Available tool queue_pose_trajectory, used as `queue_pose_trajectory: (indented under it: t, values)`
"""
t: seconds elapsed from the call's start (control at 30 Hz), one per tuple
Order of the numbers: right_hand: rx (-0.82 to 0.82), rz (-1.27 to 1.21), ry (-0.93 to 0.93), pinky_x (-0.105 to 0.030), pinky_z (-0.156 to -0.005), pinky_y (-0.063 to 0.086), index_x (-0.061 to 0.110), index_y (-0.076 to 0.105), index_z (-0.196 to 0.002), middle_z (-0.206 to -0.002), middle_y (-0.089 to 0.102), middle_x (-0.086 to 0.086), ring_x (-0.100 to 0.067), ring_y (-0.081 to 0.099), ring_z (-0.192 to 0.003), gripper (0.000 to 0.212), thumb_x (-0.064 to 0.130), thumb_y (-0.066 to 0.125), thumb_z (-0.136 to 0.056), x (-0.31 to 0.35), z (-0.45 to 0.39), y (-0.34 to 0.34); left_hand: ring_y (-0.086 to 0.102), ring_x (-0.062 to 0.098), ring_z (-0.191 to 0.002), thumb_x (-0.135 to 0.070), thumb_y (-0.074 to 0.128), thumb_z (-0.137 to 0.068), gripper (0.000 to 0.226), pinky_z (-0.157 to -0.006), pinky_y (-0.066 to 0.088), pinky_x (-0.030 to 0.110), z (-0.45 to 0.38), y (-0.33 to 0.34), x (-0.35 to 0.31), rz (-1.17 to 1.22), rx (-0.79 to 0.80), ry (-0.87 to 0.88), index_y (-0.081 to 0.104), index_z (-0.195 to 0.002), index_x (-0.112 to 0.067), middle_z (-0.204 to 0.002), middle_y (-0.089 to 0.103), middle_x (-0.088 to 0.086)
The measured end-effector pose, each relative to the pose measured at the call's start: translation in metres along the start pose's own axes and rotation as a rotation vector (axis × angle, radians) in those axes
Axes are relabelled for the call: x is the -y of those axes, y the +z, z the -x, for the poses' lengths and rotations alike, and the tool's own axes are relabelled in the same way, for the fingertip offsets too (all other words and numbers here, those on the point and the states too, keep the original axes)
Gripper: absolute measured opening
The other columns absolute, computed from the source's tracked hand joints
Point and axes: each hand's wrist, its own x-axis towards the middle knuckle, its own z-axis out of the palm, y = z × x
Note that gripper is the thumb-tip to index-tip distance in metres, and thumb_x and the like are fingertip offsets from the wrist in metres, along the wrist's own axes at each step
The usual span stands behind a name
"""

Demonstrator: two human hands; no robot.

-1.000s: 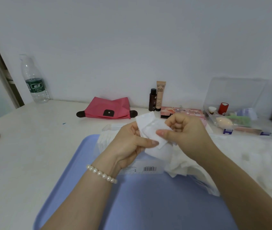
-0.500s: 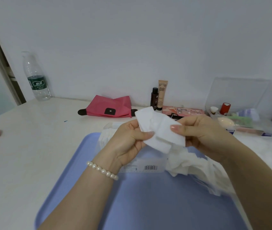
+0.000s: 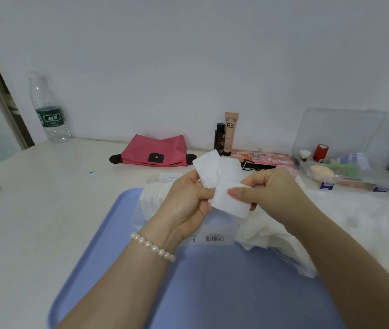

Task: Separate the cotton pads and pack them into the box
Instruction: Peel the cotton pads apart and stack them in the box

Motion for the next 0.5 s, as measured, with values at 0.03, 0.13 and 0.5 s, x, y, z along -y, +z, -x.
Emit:
queue_pose_trajectory:
  t: [0.03,0.13,0.5]
  values:
    - [-0.016,0.0,-0.007,-0.009,-0.042,0.041,0.011,0.067,-0.059,-0.046,0.058,0.006,0.001,0.048,-0.037,0.018,0.015,0.077,-0.073,-0.001,0.0,0.0,0.067,0.032,-0.093,0.024,0.044,-0.079,0.042,-0.076,0.057,0.036,0.0,0.0,0.0,0.009,0.003,-0.008,0.058,-0.114,0.004,-0.109,0.066,0.023]
    - [-0.046,0.017,-0.019,-0.011,-0.045,0.043,0.011,0.066,-0.059,-0.05,0.06,0.003,0.001,0.049,-0.039,0.018,0.016,0.077,-0.073,-0.003,0.0,0.002,0.063,0.037,-0.102,0.025,0.033,-0.077,0.05,-0.079,0.055,0.038,0.0,0.0,0.0,0.04,0.012,-0.033,0.055,-0.118,0.007,-0.117,0.062,0.026]
    - [-0.208,0.33,-0.117,-0.031,-0.059,0.044,0.02,0.06,-0.068,-0.069,0.059,0.006,-0.016,0.055,-0.068,0.021,0.031,0.077,-0.071,-0.006,0.002,0.011,0.068,0.034,-0.09,0.023,0.04,-0.082,0.041,-0.077,0.058,0.037,0.003,0.003,0.003,0.007,-0.019,-0.011,0.055,-0.117,0.008,-0.112,0.064,0.028]
